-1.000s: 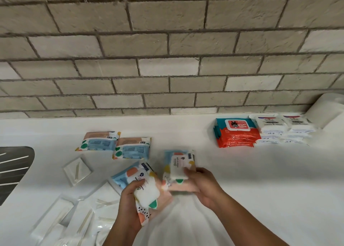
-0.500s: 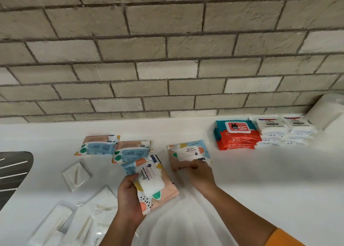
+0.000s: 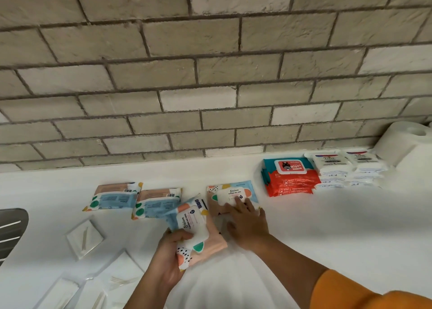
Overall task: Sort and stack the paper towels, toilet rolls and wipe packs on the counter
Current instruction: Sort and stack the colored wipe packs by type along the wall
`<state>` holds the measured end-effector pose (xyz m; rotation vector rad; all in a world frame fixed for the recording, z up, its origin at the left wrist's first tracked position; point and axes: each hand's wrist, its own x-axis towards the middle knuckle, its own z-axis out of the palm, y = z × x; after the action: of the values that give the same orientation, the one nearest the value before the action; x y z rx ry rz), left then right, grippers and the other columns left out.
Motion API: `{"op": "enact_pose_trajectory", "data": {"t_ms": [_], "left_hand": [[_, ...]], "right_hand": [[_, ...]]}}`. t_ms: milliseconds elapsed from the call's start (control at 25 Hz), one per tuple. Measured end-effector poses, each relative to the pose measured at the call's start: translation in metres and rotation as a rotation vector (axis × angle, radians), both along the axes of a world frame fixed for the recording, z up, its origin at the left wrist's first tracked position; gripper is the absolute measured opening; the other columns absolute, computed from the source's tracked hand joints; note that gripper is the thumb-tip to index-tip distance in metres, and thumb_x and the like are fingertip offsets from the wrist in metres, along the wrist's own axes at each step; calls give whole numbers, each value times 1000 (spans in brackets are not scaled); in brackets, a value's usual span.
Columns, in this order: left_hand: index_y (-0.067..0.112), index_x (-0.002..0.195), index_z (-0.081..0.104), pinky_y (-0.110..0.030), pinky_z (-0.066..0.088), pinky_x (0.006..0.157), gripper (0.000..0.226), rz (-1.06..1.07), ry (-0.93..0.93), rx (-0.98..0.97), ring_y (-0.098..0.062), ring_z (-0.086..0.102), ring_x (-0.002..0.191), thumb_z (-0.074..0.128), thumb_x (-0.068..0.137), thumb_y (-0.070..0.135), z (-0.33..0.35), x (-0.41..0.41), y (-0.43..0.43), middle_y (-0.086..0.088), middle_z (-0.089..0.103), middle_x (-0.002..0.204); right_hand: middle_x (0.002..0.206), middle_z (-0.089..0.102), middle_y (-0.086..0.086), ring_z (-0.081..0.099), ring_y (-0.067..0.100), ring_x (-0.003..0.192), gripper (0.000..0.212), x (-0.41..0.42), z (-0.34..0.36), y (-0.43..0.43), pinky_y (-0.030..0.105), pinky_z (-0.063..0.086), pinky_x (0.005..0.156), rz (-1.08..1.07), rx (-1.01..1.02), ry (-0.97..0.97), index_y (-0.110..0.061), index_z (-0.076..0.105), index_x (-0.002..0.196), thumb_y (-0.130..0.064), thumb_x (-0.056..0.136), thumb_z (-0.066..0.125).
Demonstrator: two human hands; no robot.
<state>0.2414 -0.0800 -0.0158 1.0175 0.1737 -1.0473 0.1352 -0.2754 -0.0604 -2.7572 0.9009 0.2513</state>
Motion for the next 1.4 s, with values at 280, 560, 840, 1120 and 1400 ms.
{"op": "enact_pose_trajectory", "data": {"t_ms": [280,560,840,1120,1400], "left_hand": [[7,131,55,-49,55,87,62,-77,-157,4,-43,64,115,60,76,-20,-12,21,-55,-23,69,122],[16,133,58,-63,45,101,63,-313,-303,33,-43,67,111,64,79,-16,1,42,-106,-18,71,121],[14,113,62,-41,60,79,48,-190,-524,356,-32,66,100,72,76,-16,-9,59,-154,-21,64,125],[31,144,40,-42,51,100,101,-241,-1002,774,-33,50,128,88,58,55,-24,25,-159,-9,38,145],[36,157,24,-42,31,119,97,-734,-1469,837,-28,24,150,62,76,73,-44,31,-157,-5,26,164]], "right_hand": [[172,4,-1,9,41,155,53,0,4,-16,66,28,114,25,-31,28,-39,19,155,-44,104,34],[168,12,13,22,42,148,50,-9,11,-27,56,38,111,-41,-41,65,-32,32,151,-44,103,37],[164,23,7,29,32,144,58,-28,5,-45,49,37,112,-53,42,11,-37,30,152,-44,96,43],[156,37,8,44,29,135,58,-32,1,-39,42,43,108,-145,20,-126,-26,39,150,-30,94,51],[143,62,2,61,30,130,73,-29,-8,-50,47,60,90,-4,-88,-236,-28,61,136,-28,68,89]]}}
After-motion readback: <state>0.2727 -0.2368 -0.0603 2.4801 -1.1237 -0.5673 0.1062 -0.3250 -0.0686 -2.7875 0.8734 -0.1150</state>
